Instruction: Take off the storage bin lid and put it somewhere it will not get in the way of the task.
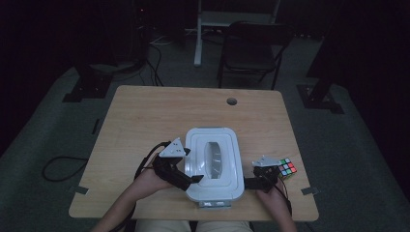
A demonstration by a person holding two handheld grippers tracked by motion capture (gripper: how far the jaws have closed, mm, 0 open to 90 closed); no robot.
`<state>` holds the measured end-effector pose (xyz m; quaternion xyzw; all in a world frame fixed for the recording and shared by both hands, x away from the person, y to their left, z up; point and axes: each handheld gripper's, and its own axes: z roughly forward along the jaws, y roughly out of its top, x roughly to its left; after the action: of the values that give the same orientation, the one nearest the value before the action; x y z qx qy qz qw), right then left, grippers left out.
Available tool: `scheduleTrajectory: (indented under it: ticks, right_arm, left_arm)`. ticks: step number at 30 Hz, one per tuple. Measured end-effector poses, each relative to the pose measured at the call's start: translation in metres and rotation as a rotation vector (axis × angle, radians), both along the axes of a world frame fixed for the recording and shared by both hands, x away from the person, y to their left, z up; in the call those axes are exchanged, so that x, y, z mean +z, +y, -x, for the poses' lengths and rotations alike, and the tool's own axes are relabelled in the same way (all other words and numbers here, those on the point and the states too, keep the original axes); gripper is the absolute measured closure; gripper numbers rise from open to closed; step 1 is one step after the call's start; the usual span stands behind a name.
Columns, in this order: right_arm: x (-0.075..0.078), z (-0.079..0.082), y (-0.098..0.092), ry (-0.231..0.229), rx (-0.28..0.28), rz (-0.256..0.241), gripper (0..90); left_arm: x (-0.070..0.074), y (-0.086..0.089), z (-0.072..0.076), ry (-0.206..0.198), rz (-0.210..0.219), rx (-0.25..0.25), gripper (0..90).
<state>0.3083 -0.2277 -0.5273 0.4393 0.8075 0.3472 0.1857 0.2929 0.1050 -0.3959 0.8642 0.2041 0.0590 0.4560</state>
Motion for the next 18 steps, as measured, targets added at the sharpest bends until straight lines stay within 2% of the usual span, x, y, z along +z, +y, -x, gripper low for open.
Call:
scheduleTrajectory:
  ticks: [2, 7, 9, 11, 12, 18]
  right_arm:
    - [0.000, 0.000, 0.000, 0.000, 0.000, 0.000, 13.1]
    - [0.000, 0.000, 0.000, 0.000, 0.000, 0.000, 13.0]
    - [0.000, 0.000, 0.000, 0.000, 0.000, 0.000, 13.0]
    - [0.000, 0.000, 0.000, 0.000, 0.000, 0.000, 13.0]
    - [0.000, 0.000, 0.000, 0.000, 0.000, 0.000, 13.1]
    - [0.000, 0.000, 0.000, 0.000, 0.000, 0.000, 13.1]
  left_arm:
    - [0.001, -0.004, 0.000, 0.007, -0.001, -0.005, 2.0]
    - [0.003, -0.017, 0.000, 0.012, -0.039, -0.025, 2.0]
    - [0.004, -0.023, -0.001, 0.020, -0.039, -0.034, 2.0]
    - [0.004, -0.027, -0.001, 0.014, -0.054, -0.025, 2.1]
    - [0.004, -0.029, -0.002, 0.009, -0.059, -0.009, 7.1]
    - [0.006, -0.041, -0.006, 0.035, -0.057, -0.026, 8.7]
